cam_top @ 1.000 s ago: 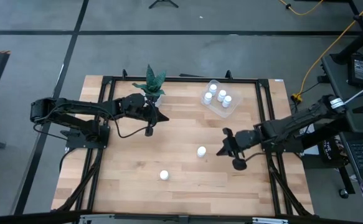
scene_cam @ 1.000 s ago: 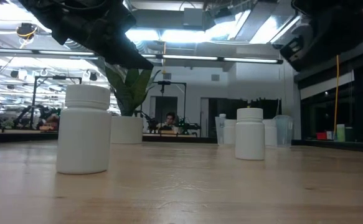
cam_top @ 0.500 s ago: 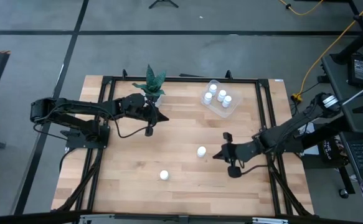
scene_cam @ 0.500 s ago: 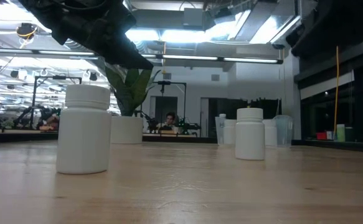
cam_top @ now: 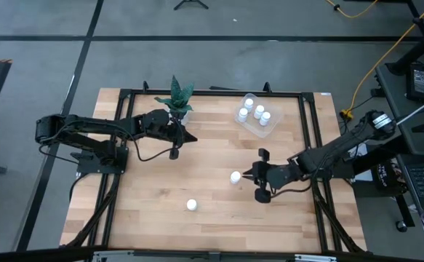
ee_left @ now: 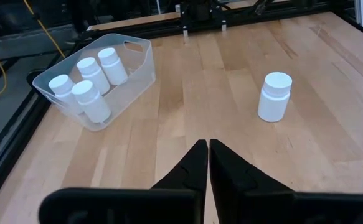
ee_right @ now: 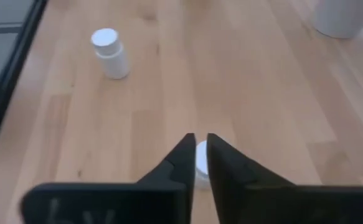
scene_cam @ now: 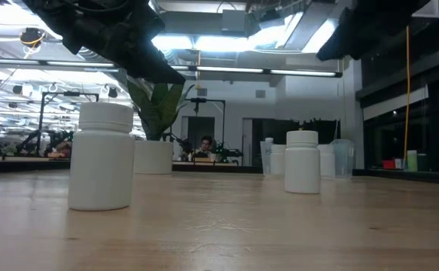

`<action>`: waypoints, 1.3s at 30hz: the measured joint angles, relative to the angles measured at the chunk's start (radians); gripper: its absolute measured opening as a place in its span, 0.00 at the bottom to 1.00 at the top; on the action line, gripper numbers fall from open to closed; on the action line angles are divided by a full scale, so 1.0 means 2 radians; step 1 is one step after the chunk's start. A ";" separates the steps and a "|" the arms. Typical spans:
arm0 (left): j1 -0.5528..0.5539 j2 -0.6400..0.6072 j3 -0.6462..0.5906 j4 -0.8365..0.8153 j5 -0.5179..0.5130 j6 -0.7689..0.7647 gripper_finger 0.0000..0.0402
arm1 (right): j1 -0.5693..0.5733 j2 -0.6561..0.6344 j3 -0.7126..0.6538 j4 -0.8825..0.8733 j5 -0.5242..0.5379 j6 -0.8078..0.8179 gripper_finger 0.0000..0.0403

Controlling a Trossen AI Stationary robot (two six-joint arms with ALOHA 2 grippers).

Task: Pick and place pill bottles into a basket
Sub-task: Put the white pill bottle into the transparent bin

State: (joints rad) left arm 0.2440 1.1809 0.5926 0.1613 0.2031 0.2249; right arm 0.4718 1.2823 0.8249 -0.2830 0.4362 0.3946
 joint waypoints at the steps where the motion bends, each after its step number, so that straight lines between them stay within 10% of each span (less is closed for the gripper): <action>1: 0.000 0.000 0.000 0.000 0.000 0.002 0.03 | -0.004 0.001 0.000 0.001 0.000 0.000 0.14; 18: 0.000 0.000 0.000 -0.002 0.000 0.003 0.02 | -0.048 0.028 0.000 -0.026 -0.027 0.017 0.71; 39: 0.000 0.000 0.000 -0.002 0.000 0.002 0.01 | -0.055 0.122 0.000 0.027 -0.060 0.023 0.69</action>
State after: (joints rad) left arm 0.2440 1.1809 0.5926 0.1582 0.2031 0.2291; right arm 0.3618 1.5267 0.8242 -0.2288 0.3164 0.4407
